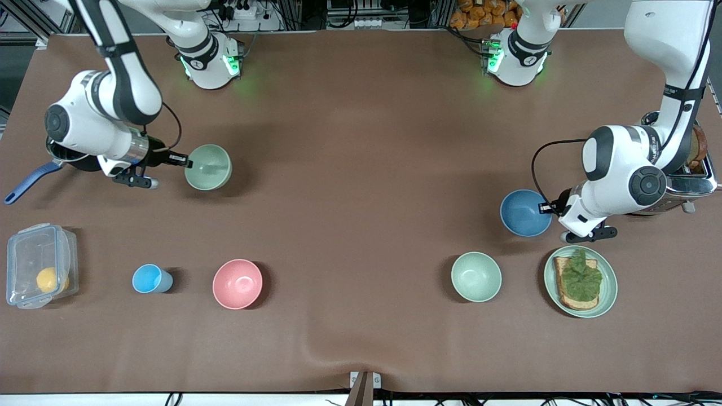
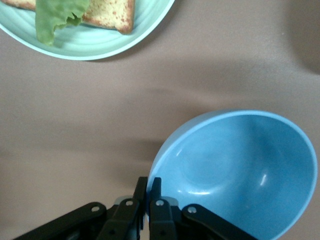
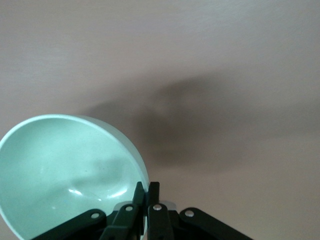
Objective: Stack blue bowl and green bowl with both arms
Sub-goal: 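Carry the green bowl mid-table with the right gripper while the left carries the blue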
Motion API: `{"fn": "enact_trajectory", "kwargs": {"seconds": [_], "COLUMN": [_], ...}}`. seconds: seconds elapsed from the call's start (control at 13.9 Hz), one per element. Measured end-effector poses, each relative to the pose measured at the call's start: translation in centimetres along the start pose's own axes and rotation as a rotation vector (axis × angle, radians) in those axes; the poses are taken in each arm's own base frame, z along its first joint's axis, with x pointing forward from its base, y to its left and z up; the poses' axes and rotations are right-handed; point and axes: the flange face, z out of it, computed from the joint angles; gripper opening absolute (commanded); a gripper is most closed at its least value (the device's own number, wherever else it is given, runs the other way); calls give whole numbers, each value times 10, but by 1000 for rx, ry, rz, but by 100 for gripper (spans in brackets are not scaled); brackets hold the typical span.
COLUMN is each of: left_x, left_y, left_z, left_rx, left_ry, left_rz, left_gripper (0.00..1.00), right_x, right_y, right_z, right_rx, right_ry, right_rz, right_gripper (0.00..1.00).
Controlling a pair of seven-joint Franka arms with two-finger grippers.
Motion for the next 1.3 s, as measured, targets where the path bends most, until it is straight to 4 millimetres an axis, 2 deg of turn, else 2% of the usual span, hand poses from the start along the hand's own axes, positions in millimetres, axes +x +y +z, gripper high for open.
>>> {"fn": "enact_trajectory", "kwargs": {"seconds": [0.14, 0.29, 0.51, 0.65, 0.79, 0.94, 1.08, 1.3], "left_x": [4, 11, 19, 19, 15, 11, 9, 4], "left_y": [1, 3, 9, 24, 44, 59, 68, 82], "left_z": [-10, -32, -65, -73, -79, -85, -93, -111], "left_rx": [0, 3, 2, -4, -11, -16, -21, -28], "left_ry": [0, -17, -14, -5, 5, 15, 29, 41], "left_rz": [0, 1, 10, 35, 68, 90, 107, 129], "left_gripper": [0, 0, 0, 0, 0, 0, 0, 0], "right_x": [-25, -51, -74, -84, -96, -103, -111, -130], "right_y": [-71, -137, -201, -242, -287, -323, -348, -372], "right_z": [-4, -7, -14, -5, 13, 32, 58, 111], "right_rx": [-20, -23, 41, 91, 113, 140, 171, 210], "right_ry": [23, 50, 53, 63, 70, 85, 108, 145], "right_rz": [74, 144, 257, 337, 413, 473, 515, 556], "right_gripper": [0, 0, 0, 0, 0, 0, 0, 0]}}
